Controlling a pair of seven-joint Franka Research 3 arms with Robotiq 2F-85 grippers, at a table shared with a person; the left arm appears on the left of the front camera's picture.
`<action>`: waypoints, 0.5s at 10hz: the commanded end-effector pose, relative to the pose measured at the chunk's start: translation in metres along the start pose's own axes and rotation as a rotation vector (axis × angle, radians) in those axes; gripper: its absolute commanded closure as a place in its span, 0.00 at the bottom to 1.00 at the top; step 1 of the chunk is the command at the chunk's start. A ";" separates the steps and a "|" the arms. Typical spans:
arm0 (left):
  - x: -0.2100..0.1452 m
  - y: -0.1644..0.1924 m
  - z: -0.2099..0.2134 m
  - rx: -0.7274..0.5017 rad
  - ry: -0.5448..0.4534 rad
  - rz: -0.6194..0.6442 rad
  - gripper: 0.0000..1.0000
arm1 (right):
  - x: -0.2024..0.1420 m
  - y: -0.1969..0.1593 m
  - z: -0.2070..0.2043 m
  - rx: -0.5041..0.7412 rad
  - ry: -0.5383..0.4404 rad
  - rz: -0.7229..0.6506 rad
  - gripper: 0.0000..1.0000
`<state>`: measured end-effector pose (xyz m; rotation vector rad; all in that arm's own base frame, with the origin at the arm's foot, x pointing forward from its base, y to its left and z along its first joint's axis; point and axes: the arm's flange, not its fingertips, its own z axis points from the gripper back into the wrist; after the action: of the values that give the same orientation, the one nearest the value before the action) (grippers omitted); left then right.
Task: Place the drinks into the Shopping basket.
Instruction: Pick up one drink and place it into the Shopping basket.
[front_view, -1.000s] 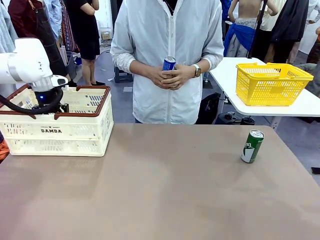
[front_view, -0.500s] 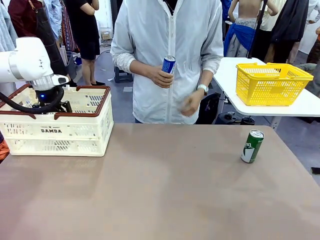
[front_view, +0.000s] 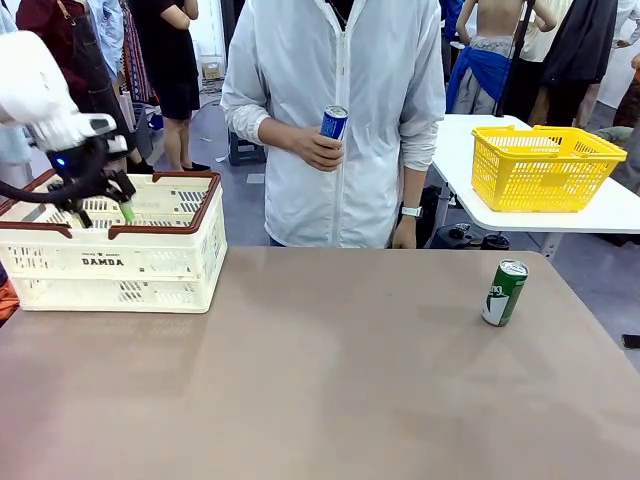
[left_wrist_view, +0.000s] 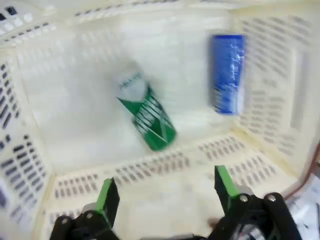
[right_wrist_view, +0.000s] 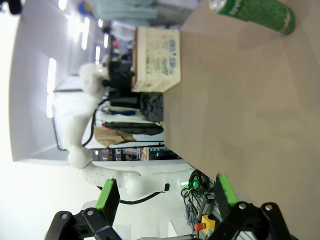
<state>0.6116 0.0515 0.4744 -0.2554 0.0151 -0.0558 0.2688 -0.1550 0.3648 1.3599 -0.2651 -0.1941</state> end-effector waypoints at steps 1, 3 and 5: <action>-0.071 -0.009 0.051 -0.160 -0.026 -0.122 0.00 | -0.001 0.005 0.003 -0.005 0.014 -0.018 0.00; -0.143 -0.020 0.080 -0.486 -0.169 -0.020 0.00 | -0.001 0.005 0.003 -0.005 0.014 -0.018 0.00; -0.211 -0.009 0.070 -0.729 -0.102 -0.085 0.00 | -0.001 0.005 0.003 -0.005 0.014 -0.018 0.00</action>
<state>0.4315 0.0643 0.5751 -0.8886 -0.1277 -0.0583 0.2689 -0.1549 0.3648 1.3598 -0.2649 -0.1939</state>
